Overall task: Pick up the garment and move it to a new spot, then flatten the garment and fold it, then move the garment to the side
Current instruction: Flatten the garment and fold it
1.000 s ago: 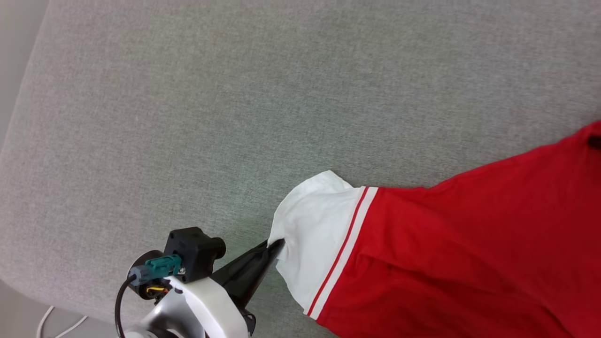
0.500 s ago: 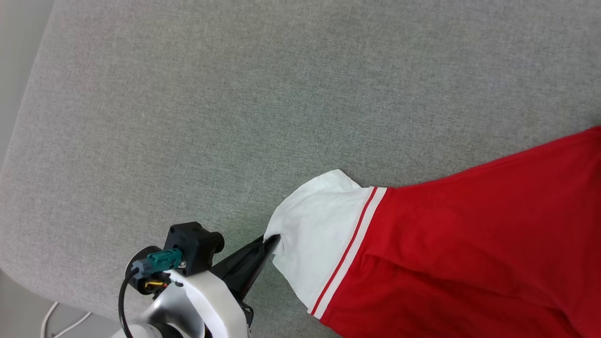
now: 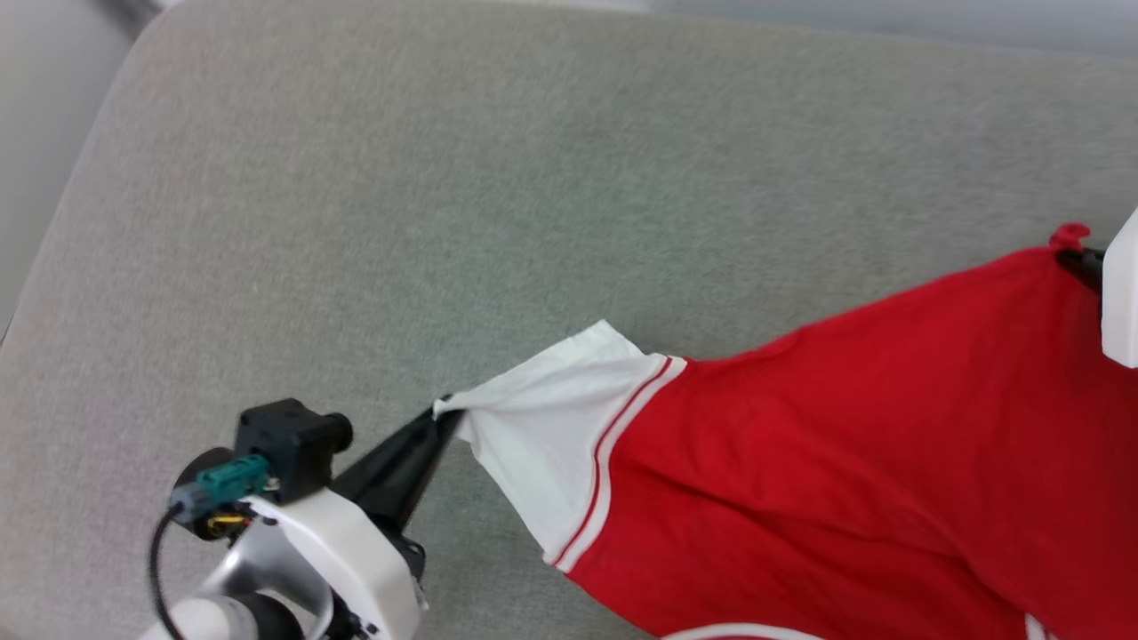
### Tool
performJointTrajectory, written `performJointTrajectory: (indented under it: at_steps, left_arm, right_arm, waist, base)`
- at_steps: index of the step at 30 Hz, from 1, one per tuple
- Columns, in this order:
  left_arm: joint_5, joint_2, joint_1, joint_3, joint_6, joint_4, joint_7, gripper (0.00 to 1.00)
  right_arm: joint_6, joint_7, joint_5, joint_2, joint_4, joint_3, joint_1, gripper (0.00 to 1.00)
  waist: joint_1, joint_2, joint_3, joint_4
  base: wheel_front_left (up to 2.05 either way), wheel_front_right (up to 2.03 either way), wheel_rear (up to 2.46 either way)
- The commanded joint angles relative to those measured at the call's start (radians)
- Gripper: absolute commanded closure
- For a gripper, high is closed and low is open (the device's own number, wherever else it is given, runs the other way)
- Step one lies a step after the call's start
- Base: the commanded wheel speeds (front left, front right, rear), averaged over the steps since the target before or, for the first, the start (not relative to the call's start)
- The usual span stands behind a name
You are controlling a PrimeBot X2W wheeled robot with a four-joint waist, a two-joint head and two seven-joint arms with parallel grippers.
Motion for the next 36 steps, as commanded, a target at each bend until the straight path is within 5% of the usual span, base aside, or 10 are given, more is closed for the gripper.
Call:
performJointTrajectory:
  at_steps: [1,20,36]
  left_arm:
    - [0.007,0.007,0.001,0.018,0.009,-0.011,-0.014,1.0]
    - [0.046,0.077,-0.159,0.274,0.071,-0.149,-0.163,1.0]
    - [0.027,0.067,-0.447,0.426,0.131,-0.215,-0.192,1.0]
  right_arm:
    - [0.0,-0.023,0.017,-0.008,-0.017,0.004,0.002,1.0]
    - [0.0,-0.303,0.111,0.006,-0.264,0.002,-0.053,1.0]
    - [0.0,-0.419,0.094,0.061,-0.428,-0.079,-0.112,1.0]
  waist:
    - [-0.0001,0.0,-0.069,-0.059]
    - [-0.0001,0.0,-0.213,-0.244]
    - [-0.0001,0.0,-0.166,-0.315]
  base:
    - [0.0,0.0,0.0]
    - [0.0,0.0,0.0]
    - [0.0,0.0,0.0]
